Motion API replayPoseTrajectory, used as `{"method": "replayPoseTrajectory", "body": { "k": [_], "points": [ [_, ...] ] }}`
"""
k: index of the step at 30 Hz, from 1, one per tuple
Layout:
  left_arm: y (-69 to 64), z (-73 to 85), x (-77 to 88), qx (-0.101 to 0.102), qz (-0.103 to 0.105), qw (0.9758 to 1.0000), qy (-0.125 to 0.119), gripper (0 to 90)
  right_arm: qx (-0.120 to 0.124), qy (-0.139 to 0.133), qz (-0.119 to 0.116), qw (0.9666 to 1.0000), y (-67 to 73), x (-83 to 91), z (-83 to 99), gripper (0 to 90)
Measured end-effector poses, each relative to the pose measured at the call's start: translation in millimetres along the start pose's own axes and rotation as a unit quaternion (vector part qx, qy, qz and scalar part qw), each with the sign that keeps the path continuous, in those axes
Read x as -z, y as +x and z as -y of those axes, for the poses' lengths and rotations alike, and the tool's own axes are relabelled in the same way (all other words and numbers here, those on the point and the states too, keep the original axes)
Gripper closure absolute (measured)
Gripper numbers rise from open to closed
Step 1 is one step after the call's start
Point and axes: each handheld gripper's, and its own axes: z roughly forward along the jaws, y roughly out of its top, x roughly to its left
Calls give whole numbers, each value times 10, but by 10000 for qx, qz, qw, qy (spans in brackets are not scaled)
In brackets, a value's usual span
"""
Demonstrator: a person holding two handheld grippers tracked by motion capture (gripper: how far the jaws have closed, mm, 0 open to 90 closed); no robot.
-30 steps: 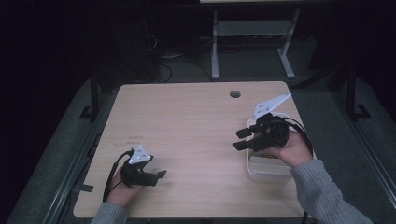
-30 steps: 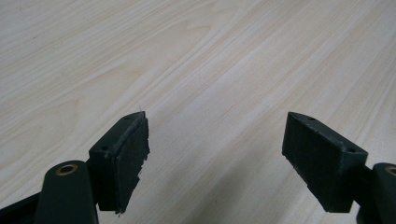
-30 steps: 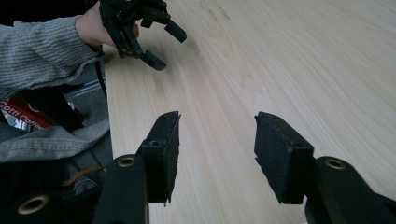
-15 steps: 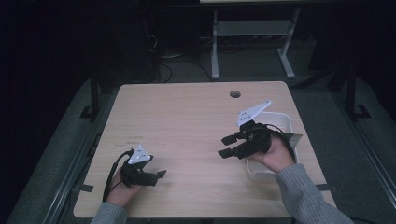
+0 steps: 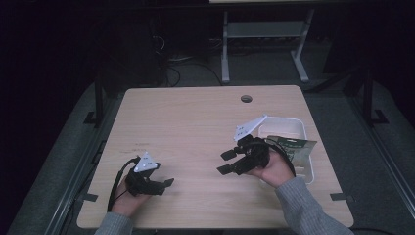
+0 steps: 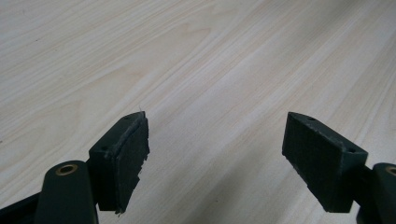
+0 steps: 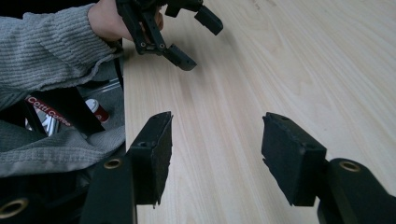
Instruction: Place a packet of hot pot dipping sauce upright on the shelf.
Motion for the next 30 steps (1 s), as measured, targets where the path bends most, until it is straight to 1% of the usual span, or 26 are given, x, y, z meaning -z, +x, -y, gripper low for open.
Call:
{"method": "replayPoseTrajectory", "body": {
  "k": [4,5,7,14,19,24,30],
  "points": [
    [0,1,0,-10,-7,10000,1,224,-32,-6,-54,10000,12,-56,13,412],
    [1,0,-1,-12,-4,10000,-2,224,-18,11,-63,10000,20,-99,23,408],
    [1,0,-1,-22,-9,10000,-2,224,-51,-3,-100,9999,24,-132,33,406],
    [2,1,2,-29,-12,10000,-3,223,-38,71,-164,9998,46,-268,68,393],
    [-2,1,-1,-28,-4,10000,-9,223,-82,90,-270,9996,66,-389,114,386],
    [-3,0,-1,-23,-2,10000,-20,223,-104,102,-304,9994,77,-456,143,384],
    [-7,-1,-1,-28,-2,10000,-24,223,-146,162,-349,9992,104,-564,220,383]
  ]
}}
